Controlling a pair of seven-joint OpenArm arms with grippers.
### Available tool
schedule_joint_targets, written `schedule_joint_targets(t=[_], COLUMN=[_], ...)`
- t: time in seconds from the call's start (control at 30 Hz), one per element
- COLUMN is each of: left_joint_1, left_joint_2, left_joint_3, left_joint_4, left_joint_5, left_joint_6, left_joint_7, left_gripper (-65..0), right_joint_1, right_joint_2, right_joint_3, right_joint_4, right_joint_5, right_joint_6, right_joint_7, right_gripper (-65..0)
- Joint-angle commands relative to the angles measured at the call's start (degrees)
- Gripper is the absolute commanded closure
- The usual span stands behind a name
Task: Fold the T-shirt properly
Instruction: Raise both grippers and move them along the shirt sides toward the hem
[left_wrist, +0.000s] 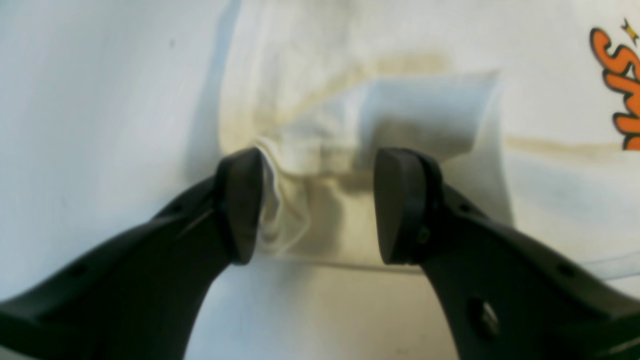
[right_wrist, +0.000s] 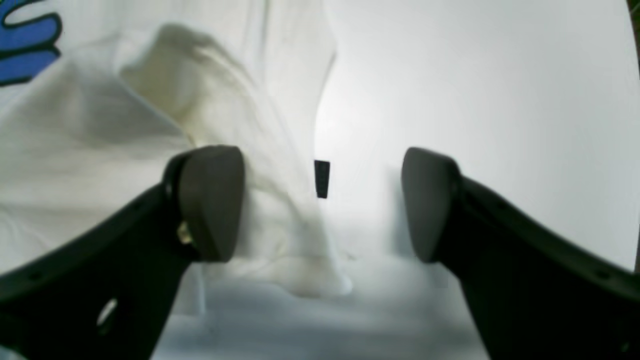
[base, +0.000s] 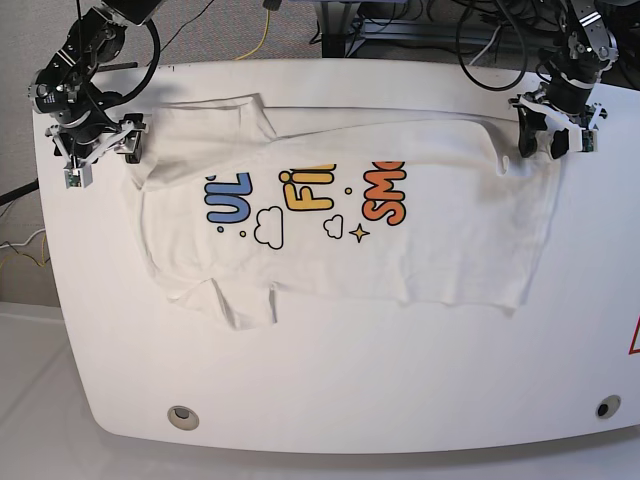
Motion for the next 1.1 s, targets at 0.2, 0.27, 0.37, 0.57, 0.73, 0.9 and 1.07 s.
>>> schedule_joint_targets(t=[0.2,0.27,0.37,0.57,0.73,0.9,1.07], left_joint_1=[-0.24,-0.42,-0.85,-2.79,-6.22,-9.47,-13.43], left_joint_2=[-0.76,-0.76,-0.76,-0.93,-1.28,-4.18,-5.15], left_joint_3=[-0.35,-0.44,-1.49,-3.25,-4.48,-4.66,-4.57], left_joint_4=[5.17,6.40,8.33,9.56,9.47,9.30,8.42], left_joint_5=[-0.81,-0.81,-0.90,-0.90,-0.72,-0.72,-0.55], left_joint_6=[-0.15,-0.15,-0.15,-0.15,-0.15,-0.06,0.03], left_joint_7=[0.77,3.06,4.55,6.92,8.95,11.50,12.46], left_gripper=[-33.6,-33.6,-33.6,-33.6,-33.6,-33.6,-33.6], right_joint_1=[1.68,1.68,1.59,2.29,4.40,7.21,11.17], right_joint_2=[0.91,0.91,0.91,0.91,0.91,2.49,4.25], right_joint_3=[0.39,0.39,0.39,0.30,0.13,-0.57,-3.48], right_joint_4=[2.37,3.78,5.54,7.47,7.91,7.82,7.56], right_joint_5=[0.59,0.59,0.59,0.59,0.59,0.68,0.68], right_joint_6=[-0.07,-0.07,-0.07,-0.07,-0.07,-0.07,-0.07], right_joint_7=[-1.62,-1.62,-1.71,-3.20,-4.34,-6.01,-7.86], right_gripper=[-47.1,-47.1,-47.1,-47.1,-47.1,-47.1,-47.6])
